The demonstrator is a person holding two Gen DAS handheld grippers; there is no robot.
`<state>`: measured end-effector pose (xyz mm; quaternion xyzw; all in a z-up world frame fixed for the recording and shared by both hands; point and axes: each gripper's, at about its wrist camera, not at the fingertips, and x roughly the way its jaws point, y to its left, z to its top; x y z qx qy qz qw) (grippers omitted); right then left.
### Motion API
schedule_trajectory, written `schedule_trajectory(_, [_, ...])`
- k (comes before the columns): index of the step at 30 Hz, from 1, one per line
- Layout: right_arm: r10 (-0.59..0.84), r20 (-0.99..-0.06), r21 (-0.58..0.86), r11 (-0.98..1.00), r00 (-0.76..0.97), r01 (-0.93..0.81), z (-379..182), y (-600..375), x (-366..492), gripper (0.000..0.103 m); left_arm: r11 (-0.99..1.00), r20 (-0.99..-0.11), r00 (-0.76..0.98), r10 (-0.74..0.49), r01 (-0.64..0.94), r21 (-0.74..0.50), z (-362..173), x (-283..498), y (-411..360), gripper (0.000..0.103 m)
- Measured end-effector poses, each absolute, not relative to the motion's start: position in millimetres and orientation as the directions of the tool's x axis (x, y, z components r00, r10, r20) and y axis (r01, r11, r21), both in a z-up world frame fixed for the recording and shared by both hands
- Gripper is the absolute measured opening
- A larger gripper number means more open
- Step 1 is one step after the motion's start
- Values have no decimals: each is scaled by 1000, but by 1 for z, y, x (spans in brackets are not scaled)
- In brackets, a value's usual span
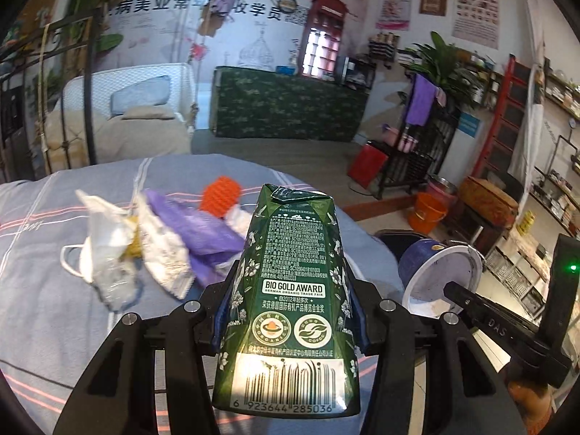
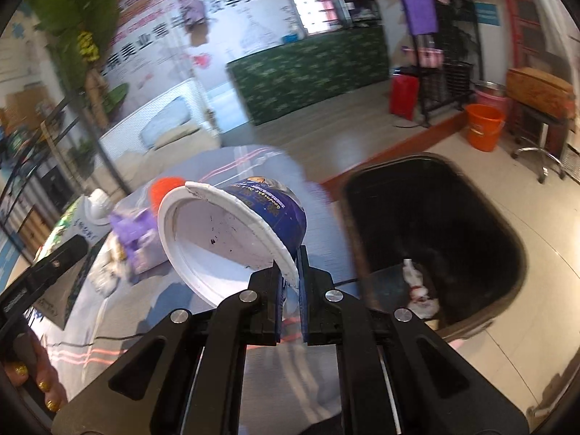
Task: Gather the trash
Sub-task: 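Carry the white cup to the bin and release it with the right gripper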
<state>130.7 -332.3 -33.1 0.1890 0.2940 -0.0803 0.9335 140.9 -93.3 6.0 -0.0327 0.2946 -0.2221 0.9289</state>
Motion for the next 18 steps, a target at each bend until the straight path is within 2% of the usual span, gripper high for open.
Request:
schedule_trajectory(10, [-222,-618,248,856,754,455,-58,-410,138,8,815,-534,640,-552,551,-182,2,149,-157,50])
schedule_trajectory(18, [-262,-698,207,817,667,538,-92,-448,161,8,759,-534,586,-609,627,-177,-1,148,-200,50])
